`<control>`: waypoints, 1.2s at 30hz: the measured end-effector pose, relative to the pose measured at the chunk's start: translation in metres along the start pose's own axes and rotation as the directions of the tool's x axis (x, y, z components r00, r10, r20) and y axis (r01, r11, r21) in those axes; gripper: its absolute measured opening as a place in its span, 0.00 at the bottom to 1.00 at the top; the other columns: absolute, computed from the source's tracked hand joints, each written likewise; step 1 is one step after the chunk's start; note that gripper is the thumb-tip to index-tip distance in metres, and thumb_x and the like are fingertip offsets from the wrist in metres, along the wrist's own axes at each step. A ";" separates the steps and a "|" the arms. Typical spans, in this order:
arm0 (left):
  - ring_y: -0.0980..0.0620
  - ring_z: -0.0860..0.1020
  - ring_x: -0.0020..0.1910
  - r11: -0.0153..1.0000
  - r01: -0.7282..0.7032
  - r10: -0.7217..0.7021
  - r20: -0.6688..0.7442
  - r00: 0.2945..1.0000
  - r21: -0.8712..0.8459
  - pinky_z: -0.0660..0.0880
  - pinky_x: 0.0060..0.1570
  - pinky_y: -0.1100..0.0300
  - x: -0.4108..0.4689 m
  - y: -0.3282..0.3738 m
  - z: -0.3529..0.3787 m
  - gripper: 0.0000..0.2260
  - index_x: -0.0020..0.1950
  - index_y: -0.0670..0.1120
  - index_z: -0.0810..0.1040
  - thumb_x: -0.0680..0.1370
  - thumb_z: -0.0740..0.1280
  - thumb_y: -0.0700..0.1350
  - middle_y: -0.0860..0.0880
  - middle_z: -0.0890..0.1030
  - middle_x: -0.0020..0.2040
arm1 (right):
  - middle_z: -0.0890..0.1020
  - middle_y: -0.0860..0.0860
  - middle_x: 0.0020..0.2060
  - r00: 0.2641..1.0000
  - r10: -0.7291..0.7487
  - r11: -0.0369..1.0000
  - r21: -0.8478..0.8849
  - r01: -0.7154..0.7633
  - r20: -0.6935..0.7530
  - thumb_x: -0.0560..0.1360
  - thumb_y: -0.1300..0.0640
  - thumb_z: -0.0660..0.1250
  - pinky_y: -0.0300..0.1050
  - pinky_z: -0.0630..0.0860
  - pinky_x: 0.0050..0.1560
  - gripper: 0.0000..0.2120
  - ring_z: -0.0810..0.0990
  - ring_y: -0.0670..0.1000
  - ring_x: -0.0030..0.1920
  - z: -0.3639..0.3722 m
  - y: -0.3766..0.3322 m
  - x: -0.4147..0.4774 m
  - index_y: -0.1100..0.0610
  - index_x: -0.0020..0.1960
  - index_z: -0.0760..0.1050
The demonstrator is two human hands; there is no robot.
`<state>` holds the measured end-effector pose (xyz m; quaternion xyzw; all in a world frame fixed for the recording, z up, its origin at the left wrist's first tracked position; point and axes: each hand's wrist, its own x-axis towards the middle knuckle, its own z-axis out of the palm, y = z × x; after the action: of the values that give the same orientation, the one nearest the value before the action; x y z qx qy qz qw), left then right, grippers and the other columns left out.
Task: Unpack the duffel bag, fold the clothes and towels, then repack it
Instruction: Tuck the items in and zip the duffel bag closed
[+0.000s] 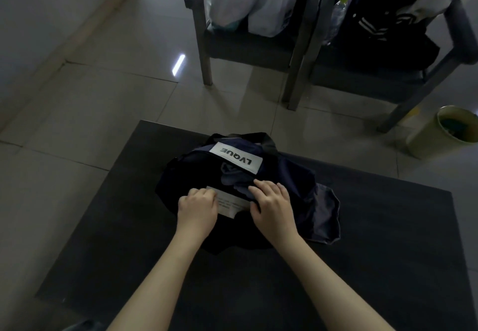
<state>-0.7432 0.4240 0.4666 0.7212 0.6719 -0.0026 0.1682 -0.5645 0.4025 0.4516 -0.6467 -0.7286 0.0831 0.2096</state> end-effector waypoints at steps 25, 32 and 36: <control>0.47 0.74 0.60 0.896 0.367 -0.284 0.314 0.906 -0.249 0.70 0.62 0.48 0.110 -0.132 -0.035 0.18 0.68 0.49 0.70 0.79 0.63 0.51 0.48 0.74 0.63 | 0.80 0.57 0.55 0.983 0.153 0.937 -0.332 -0.111 0.105 0.56 0.64 0.80 0.53 0.78 0.43 0.33 0.80 0.59 0.47 0.061 -0.041 0.073 0.59 0.60 0.78; 0.49 0.78 0.48 0.834 0.378 -0.305 0.234 0.923 -0.403 0.77 0.52 0.49 0.113 -0.124 -0.023 0.12 0.58 0.47 0.78 0.80 0.63 0.51 0.47 0.80 0.52 | 0.81 0.56 0.55 0.987 0.125 0.939 -0.332 -0.085 0.102 0.54 0.68 0.80 0.53 0.78 0.41 0.33 0.81 0.59 0.46 0.064 -0.036 0.075 0.59 0.59 0.79; 0.50 0.76 0.40 0.831 0.359 -0.335 0.134 0.933 -0.426 0.72 0.36 0.55 0.110 -0.118 -0.030 0.09 0.49 0.46 0.78 0.81 0.60 0.48 0.48 0.79 0.43 | 0.82 0.55 0.51 0.992 0.106 0.944 -0.321 -0.080 0.067 0.56 0.67 0.79 0.52 0.78 0.39 0.29 0.80 0.59 0.43 0.064 -0.034 0.079 0.60 0.57 0.80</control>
<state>-0.8540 0.5427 0.4415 0.5295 0.7696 0.1007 0.3425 -0.6279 0.4847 0.4232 -0.7017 -0.7092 0.0013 0.0681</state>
